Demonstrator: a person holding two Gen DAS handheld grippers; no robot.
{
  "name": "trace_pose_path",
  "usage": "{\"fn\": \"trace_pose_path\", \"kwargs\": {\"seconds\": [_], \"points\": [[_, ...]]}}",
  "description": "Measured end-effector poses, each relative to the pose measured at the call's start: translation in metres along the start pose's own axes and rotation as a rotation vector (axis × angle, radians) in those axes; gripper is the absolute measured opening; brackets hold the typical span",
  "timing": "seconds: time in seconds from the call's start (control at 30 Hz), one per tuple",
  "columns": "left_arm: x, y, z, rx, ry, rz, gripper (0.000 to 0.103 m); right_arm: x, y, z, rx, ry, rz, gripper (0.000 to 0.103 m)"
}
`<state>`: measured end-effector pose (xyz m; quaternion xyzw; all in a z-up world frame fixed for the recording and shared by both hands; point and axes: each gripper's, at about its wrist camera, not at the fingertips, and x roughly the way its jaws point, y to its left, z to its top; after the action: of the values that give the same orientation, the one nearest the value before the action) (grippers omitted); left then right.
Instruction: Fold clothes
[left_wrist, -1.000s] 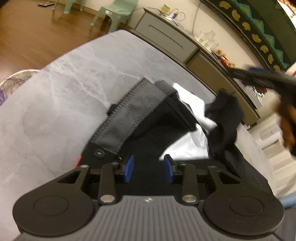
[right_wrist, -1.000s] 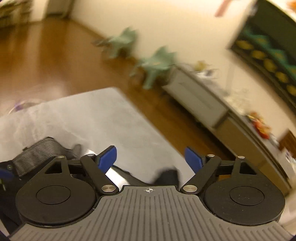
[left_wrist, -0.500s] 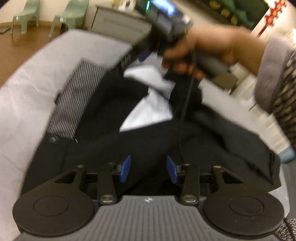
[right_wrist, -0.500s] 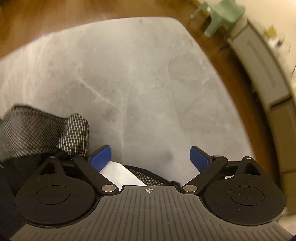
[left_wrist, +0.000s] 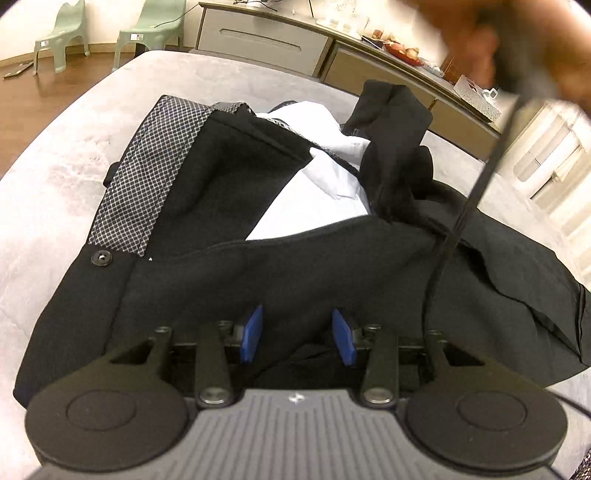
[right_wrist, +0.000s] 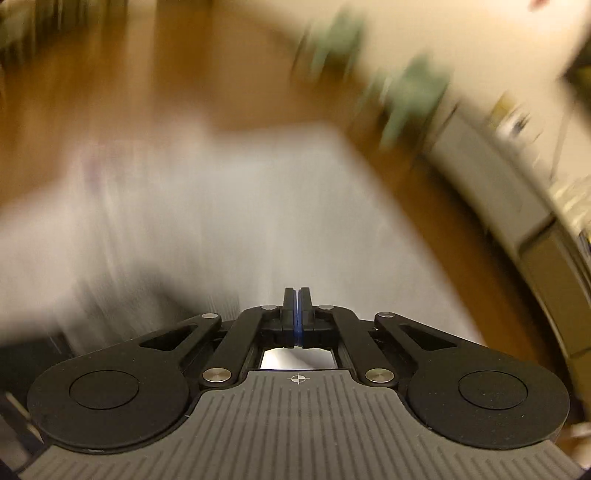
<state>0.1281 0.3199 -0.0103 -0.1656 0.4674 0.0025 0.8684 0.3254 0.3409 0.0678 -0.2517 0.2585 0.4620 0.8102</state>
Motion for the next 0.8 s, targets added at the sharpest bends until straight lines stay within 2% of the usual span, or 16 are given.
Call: {"fn": "trace_pose_path", "kwargs": {"seconds": [0.03, 0.07, 0.13, 0.17, 0.2, 0.3, 0.37, 0.43, 0.47, 0.53, 0.57, 0.6, 0.67, 0.73, 0.77, 0.8], "points": [[0.0, -0.001, 0.0, 0.0, 0.001, 0.0, 0.042, -0.019, -0.003, 0.009, 0.037, -0.075, 0.002, 0.0], [0.001, -0.003, 0.0, 0.001, 0.003, 0.0, 0.042, -0.025, -0.004, 0.014, 0.057, -0.094, -0.001, 0.0], [0.001, -0.006, -0.001, 0.009, 0.003, 0.006, 0.043, 0.009, 0.003, 0.01, 0.05, 0.048, 0.022, 0.012], [0.001, -0.007, -0.001, 0.014, 0.003, 0.009, 0.043, 0.034, 0.011, 0.003, 0.026, 0.15, 0.017, 0.04], [0.001, -0.009, -0.002, 0.018, 0.002, 0.012, 0.043, 0.058, 0.019, -0.008, -0.013, 0.235, -0.001, 0.062], [-0.001, -0.007, -0.001, 0.006, 0.007, 0.003, 0.043, 0.111, 0.04, -0.046, -0.096, 0.395, -0.01, 0.062], [-0.002, -0.002, -0.001, -0.008, 0.011, -0.012, 0.043, 0.123, 0.041, -0.056, -0.056, 0.399, 0.023, 0.06], [-0.003, 0.001, -0.001, -0.014, 0.013, -0.023, 0.042, 0.124, 0.043, -0.054, -0.06, 0.403, 0.047, 0.021], [-0.003, 0.002, -0.001, -0.018, 0.014, -0.026, 0.041, 0.124, 0.045, -0.053, -0.065, 0.408, 0.059, 0.006], [-0.004, 0.004, -0.001, -0.023, 0.017, -0.03, 0.041, 0.112, 0.055, -0.045, -0.126, 0.362, 0.039, 0.006], [-0.003, 0.003, 0.0, -0.028, 0.019, -0.03, 0.041, 0.095, 0.055, -0.033, -0.121, 0.283, 0.009, 0.006], [-0.002, 0.003, 0.0, -0.032, 0.021, -0.031, 0.041, 0.069, 0.056, -0.02, -0.091, 0.189, -0.017, 0.006], [-0.002, 0.003, 0.0, -0.031, 0.017, -0.024, 0.041, 0.015, 0.054, 0.0, -0.024, -0.074, -0.121, 0.006], [-0.001, 0.003, 0.002, -0.035, 0.014, -0.016, 0.041, -0.005, 0.061, -0.007, 0.008, -0.265, -0.131, 0.006], [0.0, 0.003, 0.003, -0.04, 0.014, -0.013, 0.041, 0.001, 0.071, -0.014, -0.037, -0.282, -0.149, 0.006], [0.0, 0.005, 0.004, -0.054, 0.017, -0.018, 0.041, 0.013, 0.078, -0.021, -0.072, -0.234, -0.161, 0.009]]}}
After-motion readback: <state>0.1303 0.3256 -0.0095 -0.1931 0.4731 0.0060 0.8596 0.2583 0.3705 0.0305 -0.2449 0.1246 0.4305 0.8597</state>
